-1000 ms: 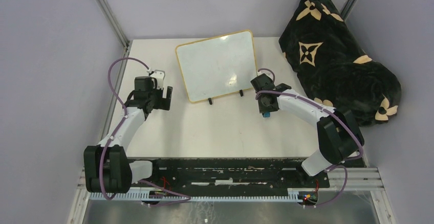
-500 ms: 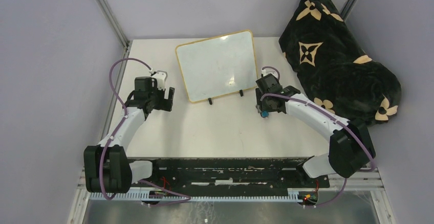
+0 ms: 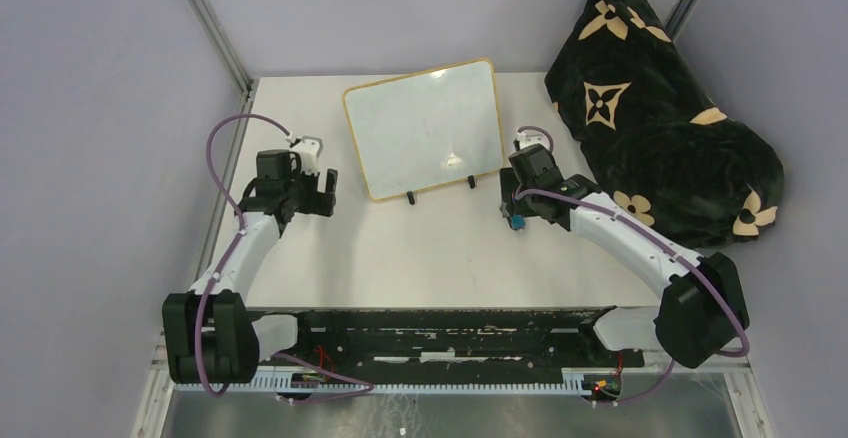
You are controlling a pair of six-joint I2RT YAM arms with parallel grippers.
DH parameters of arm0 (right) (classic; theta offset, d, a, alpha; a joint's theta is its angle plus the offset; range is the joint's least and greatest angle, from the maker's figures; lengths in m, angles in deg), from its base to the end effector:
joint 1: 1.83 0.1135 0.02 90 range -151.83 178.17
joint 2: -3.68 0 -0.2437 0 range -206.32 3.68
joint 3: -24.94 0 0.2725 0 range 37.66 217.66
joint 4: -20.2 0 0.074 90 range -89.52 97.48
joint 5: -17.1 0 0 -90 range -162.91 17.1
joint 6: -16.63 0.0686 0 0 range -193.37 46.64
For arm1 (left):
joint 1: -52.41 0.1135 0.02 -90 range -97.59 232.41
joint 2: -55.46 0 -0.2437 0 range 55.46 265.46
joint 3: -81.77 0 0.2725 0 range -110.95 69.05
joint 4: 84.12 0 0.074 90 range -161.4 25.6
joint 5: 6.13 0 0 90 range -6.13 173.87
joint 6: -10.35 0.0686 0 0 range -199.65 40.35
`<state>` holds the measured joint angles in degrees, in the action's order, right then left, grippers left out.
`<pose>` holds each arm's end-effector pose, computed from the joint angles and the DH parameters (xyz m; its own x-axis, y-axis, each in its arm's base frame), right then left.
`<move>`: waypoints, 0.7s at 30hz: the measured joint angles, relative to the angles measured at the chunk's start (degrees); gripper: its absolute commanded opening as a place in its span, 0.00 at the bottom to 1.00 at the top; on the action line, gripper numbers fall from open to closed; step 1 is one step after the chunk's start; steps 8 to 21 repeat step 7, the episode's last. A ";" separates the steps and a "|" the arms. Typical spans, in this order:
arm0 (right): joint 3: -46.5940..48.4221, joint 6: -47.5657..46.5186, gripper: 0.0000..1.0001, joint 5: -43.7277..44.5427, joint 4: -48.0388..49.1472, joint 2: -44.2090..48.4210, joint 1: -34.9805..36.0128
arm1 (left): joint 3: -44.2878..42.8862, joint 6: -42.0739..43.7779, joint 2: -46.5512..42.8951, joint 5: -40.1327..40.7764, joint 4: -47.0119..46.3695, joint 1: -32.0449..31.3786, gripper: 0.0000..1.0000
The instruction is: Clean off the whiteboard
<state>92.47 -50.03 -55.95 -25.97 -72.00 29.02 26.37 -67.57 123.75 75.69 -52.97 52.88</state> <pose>0.2772 0.1423 0.1976 -0.7768 -0.0225 -0.6294 -0.0401 0.9991 0.0136 0.2976 -0.0073 0.1805 -0.6600 0.2017 -0.7236 0.2375 0.9699 0.0537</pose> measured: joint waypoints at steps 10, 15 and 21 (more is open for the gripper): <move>-2.78 0.96 0.68 1.55 2.56 2.89 0.00 | 0.02 -0.02 -0.63 -0.07 -0.31 0.48 0.99; -2.78 0.96 0.68 1.55 2.56 2.89 0.00 | 0.02 -0.02 -0.63 -0.07 -0.31 0.48 0.99; -2.78 0.96 0.68 1.55 2.56 2.89 0.00 | 0.02 -0.02 -0.63 -0.07 -0.31 0.48 0.99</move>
